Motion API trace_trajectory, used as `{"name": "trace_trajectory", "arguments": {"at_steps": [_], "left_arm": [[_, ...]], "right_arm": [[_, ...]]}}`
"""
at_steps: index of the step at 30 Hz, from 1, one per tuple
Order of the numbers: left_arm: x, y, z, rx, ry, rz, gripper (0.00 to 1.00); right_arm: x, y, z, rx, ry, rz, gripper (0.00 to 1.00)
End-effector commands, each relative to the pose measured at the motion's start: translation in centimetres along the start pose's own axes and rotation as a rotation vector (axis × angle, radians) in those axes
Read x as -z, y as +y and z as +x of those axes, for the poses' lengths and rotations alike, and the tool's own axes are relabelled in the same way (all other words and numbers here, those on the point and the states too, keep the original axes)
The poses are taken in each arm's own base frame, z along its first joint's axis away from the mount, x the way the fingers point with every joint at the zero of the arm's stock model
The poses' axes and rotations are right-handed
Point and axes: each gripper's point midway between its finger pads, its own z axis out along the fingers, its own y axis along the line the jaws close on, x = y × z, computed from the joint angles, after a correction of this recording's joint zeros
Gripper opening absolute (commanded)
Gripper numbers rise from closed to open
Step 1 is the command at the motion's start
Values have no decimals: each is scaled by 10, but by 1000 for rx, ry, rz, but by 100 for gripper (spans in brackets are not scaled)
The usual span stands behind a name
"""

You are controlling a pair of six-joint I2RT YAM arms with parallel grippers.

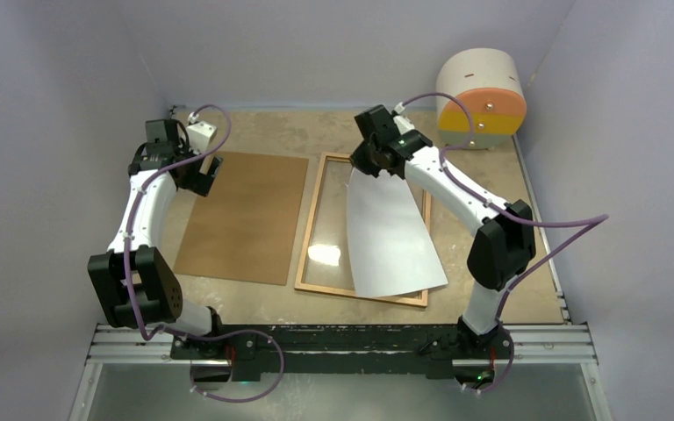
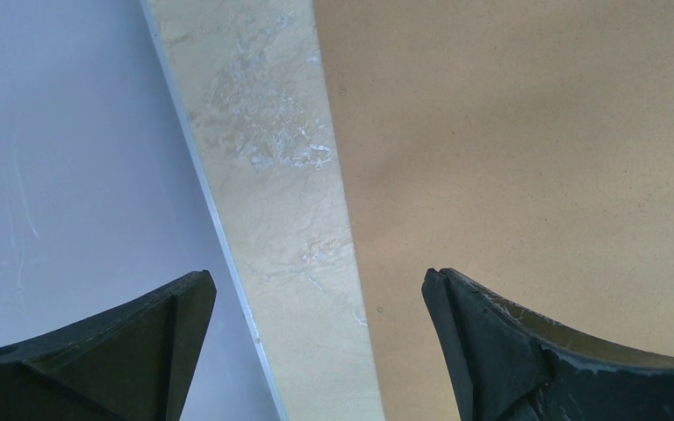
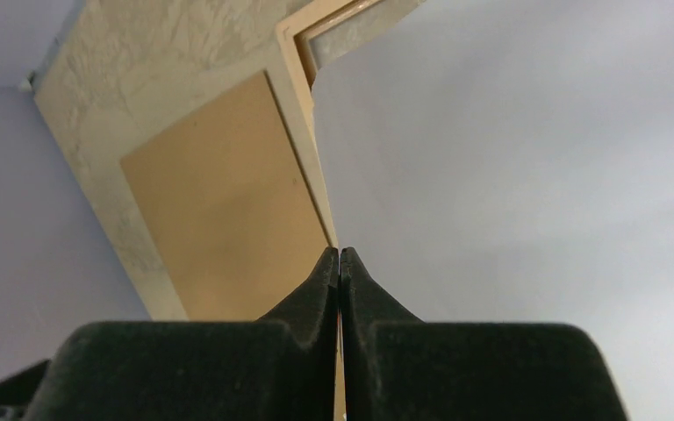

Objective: Put the photo into the frame
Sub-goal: Turn over the photo from the photo frame.

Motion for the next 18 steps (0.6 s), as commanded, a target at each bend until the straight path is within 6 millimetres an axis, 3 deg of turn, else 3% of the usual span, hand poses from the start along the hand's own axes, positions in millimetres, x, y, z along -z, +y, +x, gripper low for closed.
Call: {"name": "trace_trajectory", "arguments": {"at_steps": [1, 6, 9, 18], "left_arm": [[-1, 3, -7, -17, -28, -15, 100], [0, 2, -6, -18, -27, -13, 100], [0, 2, -5, -25, -29, -16, 100], [-3, 1, -3, -24, -26, -13, 100]], "right_arm": [[2, -3, -17, -214, -158, 31, 0], [-6, -7, -19, -279, -236, 58, 0], [-7, -18, -18, -307, -257, 140, 0], [-10, -36, -35, -392, -394, 176, 0]]}}
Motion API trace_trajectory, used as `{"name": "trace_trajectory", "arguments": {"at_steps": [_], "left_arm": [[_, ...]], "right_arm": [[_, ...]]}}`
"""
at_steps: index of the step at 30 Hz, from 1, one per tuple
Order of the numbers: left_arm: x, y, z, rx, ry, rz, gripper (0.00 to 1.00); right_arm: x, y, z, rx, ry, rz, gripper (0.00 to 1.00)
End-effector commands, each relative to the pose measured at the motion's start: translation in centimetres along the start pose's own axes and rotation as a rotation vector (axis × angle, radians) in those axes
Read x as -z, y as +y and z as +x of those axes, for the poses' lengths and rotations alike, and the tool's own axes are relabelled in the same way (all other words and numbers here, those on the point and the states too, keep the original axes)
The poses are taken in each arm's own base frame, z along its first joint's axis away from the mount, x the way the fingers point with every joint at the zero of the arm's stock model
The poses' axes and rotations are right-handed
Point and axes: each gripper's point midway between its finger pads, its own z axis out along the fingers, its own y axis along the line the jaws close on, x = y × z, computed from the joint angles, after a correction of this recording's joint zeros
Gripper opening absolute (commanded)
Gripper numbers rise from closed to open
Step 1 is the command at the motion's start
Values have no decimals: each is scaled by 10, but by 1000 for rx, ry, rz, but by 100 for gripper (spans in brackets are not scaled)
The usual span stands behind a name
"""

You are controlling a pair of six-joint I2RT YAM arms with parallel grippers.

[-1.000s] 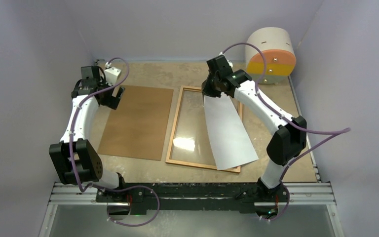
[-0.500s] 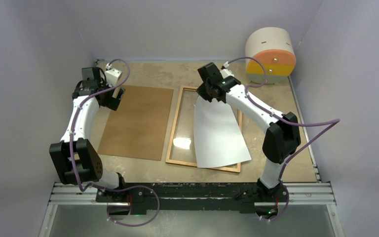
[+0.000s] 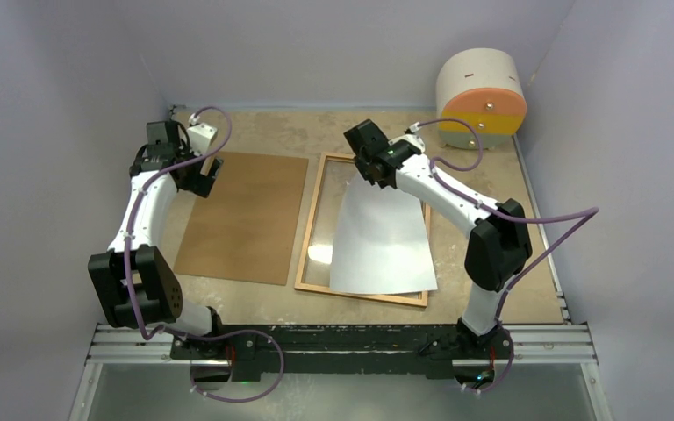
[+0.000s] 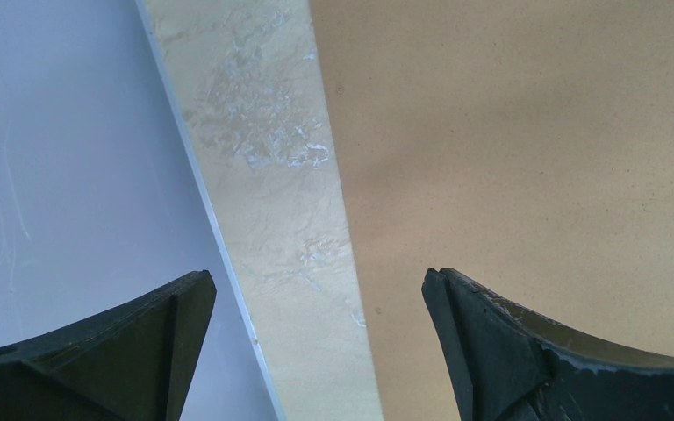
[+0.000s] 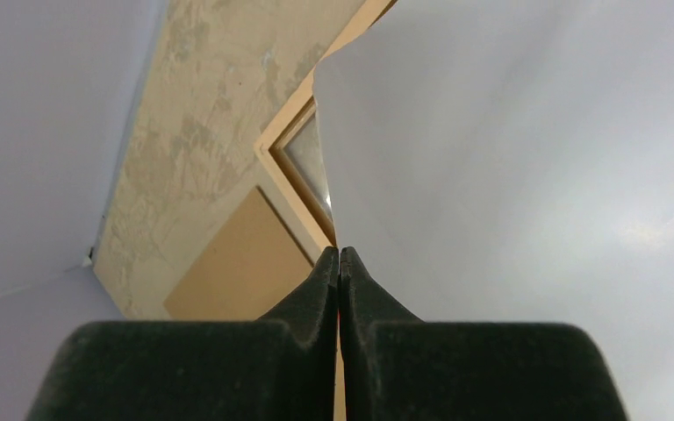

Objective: Put the photo into the frame
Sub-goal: Turn over the photo from the photo frame.

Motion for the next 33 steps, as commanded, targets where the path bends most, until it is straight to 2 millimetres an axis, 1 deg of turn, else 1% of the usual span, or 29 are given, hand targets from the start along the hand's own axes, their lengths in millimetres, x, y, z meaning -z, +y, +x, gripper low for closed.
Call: {"name": "trace_trajectory", "arguments": {"at_steps": [1, 6, 11, 15, 18, 21, 29, 33], "left_arm": [[0, 2, -5, -23, -27, -14, 100], [-1, 1, -3, -30, -23, -10, 100], [-3, 0, -2, -30, -23, -12, 100], [-2, 5, 0, -38, -11, -36, 100], [-3, 5, 1, -38, -10, -37, 100], [-3, 4, 1, -39, -11, -35, 100], [-4, 3, 2, -42, -12, -33, 100], [-3, 3, 2, -44, -15, -36, 100]], "right_arm": [[-2, -8, -24, -90, -135, 49, 0], [-10, -12, -24, -72, -162, 78, 0], [-16, -15, -21, -100, -167, 96, 0], [-21, -11, -18, -112, -173, 102, 0], [-27, -8, -9, -127, -152, 95, 0], [-29, -10, -6, -156, -151, 109, 0], [-33, -2, -4, -212, -169, 107, 0], [-35, 6, -5, -233, -174, 102, 0]]}}
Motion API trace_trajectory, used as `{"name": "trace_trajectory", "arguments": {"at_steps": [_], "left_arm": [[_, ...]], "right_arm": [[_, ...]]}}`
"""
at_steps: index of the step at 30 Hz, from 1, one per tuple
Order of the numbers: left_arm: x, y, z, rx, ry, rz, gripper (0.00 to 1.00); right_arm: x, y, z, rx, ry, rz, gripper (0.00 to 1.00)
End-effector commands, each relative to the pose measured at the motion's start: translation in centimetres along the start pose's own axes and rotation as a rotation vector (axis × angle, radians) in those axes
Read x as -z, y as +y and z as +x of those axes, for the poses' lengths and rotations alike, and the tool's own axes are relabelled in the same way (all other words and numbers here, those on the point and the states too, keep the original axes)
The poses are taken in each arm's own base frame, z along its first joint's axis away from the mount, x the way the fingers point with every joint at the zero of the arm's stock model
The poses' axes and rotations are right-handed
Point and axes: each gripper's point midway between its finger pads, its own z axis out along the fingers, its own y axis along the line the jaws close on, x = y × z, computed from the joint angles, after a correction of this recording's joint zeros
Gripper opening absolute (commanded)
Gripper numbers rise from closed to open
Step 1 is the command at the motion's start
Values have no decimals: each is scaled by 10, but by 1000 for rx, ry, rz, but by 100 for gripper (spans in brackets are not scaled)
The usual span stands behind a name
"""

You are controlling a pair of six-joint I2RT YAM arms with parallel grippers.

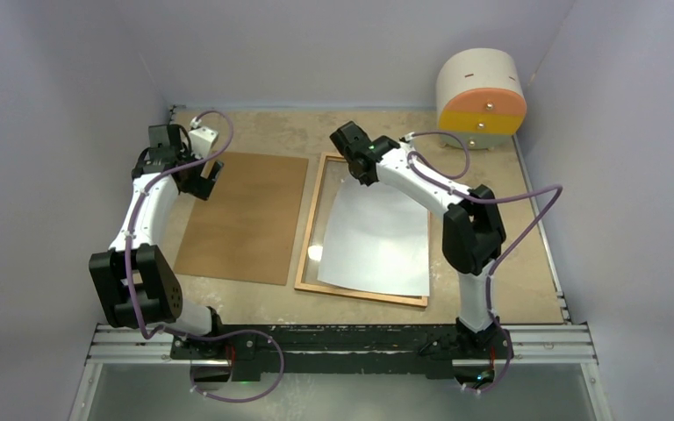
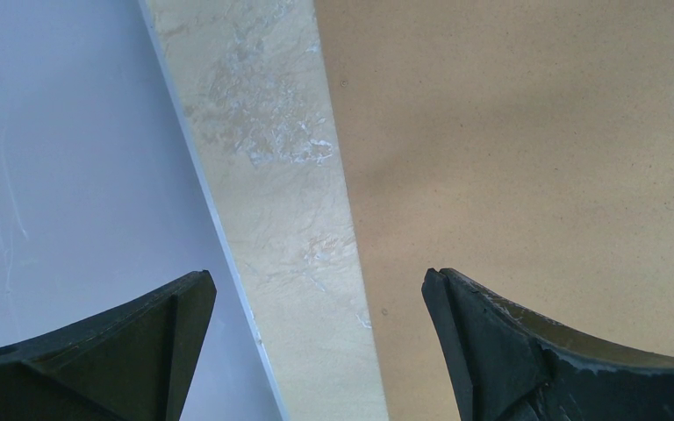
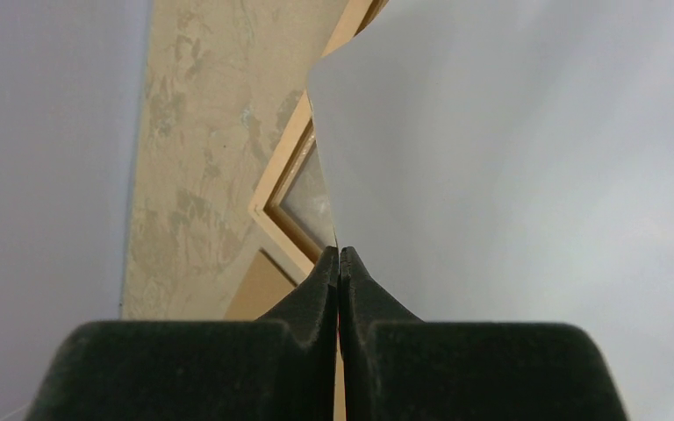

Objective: Put the photo into the frame
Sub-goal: Turn over the photo from the photo frame.

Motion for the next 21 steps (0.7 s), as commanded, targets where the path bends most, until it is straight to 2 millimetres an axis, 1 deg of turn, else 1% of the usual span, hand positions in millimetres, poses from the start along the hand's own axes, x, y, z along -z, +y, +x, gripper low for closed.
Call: {"name": "trace_trajectory", "arguments": {"at_steps": [1, 3, 6, 7, 10, 11, 14, 18, 21], "left_arm": [[3, 4, -6, -20, -30, -24, 100], [2, 3, -5, -17, -29, -21, 100], [1, 1, -4, -19, -25, -17, 100], [1, 2, -3, -19, -24, -19, 100], [0, 2, -2, -28, -24, -25, 100], [0, 2, -1, -29, -23, -25, 100], [-2, 1, 1, -33, -17, -22, 100], [-1, 2, 2, -39, -16, -29, 100], [-1, 3, 1, -39, -19, -32, 100]], "right_arm": [[6, 15, -9, -72, -39, -14, 0], [3, 18, -4, -88, -33, -11, 0], [1, 29, -2, -64, -40, -36, 0], [1, 29, -3, -57, -45, -27, 0], [0, 19, -3, -15, -44, 8, 0], [0, 18, 0, 17, -32, 0, 0], [-3, 23, 1, 126, -31, -52, 0], [-12, 30, 2, 318, -10, -68, 0], [-14, 37, 3, 432, -4, -77, 0]]}}
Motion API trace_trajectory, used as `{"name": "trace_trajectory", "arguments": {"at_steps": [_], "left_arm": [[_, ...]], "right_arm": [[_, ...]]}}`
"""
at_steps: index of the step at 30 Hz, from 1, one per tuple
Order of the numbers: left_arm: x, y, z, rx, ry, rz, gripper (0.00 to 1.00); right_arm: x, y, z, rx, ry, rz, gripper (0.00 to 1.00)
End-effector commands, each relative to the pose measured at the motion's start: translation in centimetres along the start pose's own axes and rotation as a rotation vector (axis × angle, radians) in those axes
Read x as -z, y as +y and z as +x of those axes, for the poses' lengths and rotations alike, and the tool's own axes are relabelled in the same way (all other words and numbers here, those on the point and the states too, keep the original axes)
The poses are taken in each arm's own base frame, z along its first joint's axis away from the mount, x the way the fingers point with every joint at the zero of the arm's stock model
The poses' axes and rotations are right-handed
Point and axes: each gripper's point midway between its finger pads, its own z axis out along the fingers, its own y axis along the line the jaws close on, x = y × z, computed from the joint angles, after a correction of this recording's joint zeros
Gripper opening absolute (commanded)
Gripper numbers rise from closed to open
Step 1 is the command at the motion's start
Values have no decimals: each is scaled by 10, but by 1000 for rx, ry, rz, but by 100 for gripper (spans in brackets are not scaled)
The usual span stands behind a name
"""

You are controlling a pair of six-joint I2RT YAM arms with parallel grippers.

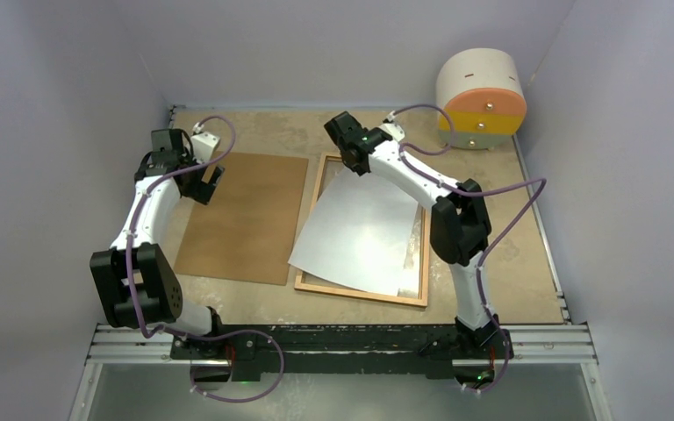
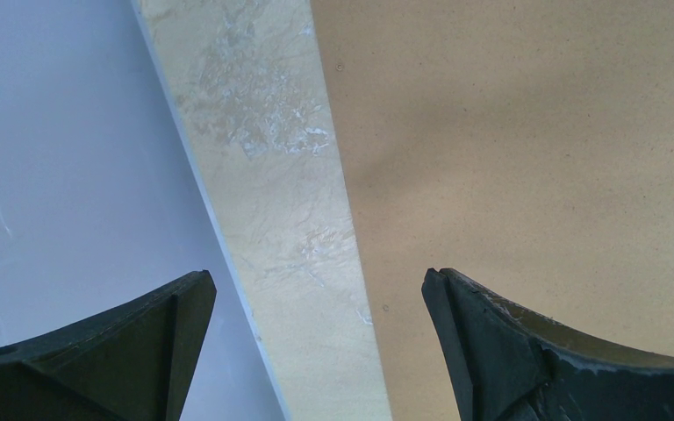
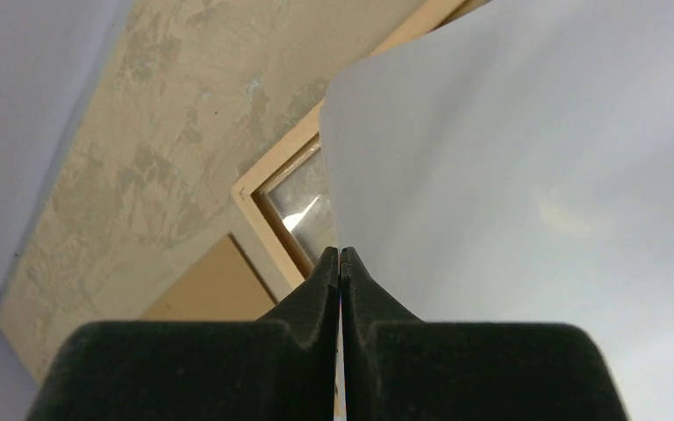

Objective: Put the photo into the frame
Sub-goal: Turn over the photo from the photo frame.

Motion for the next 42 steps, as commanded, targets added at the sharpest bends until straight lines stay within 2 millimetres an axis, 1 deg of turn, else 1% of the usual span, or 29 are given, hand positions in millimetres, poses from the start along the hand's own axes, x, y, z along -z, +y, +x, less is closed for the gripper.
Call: {"name": "trace_trajectory", "arguments": {"at_steps": [1, 7, 10, 15, 21, 25, 29, 32, 37, 42], "left_arm": [[7, 6, -10, -19, -41, -30, 100], [9, 9, -12, -20, -44, -37, 100], [9, 9, -13, -23, -45, -38, 100], [9, 9, -13, -22, -44, -34, 100], [9, 9, -13, -21, -43, -35, 100], [10, 10, -15, -19, -47, -35, 100], [11, 10, -15, -19, -46, -33, 100], [12, 9, -15, -16, -46, -31, 100], [14, 10, -14, -20, -46, -35, 100], [13, 8, -12, -25, -43, -30, 100]], "right_arm": [[-2, 14, -12, 225, -16, -35, 0], [-12, 24, 2, 419, 32, -93, 0], [-18, 34, 9, 516, 50, -133, 0], [-22, 47, 16, 613, 62, -176, 0], [-12, 48, 30, 696, 87, -219, 0], [2, 53, 38, 754, 96, -262, 0], [16, 61, 54, 818, 128, -333, 0], [16, 57, 55, 844, 105, -299, 0], [11, 41, 45, 849, 62, -222, 0], [9, 28, 42, 882, 59, -182, 0]]}}
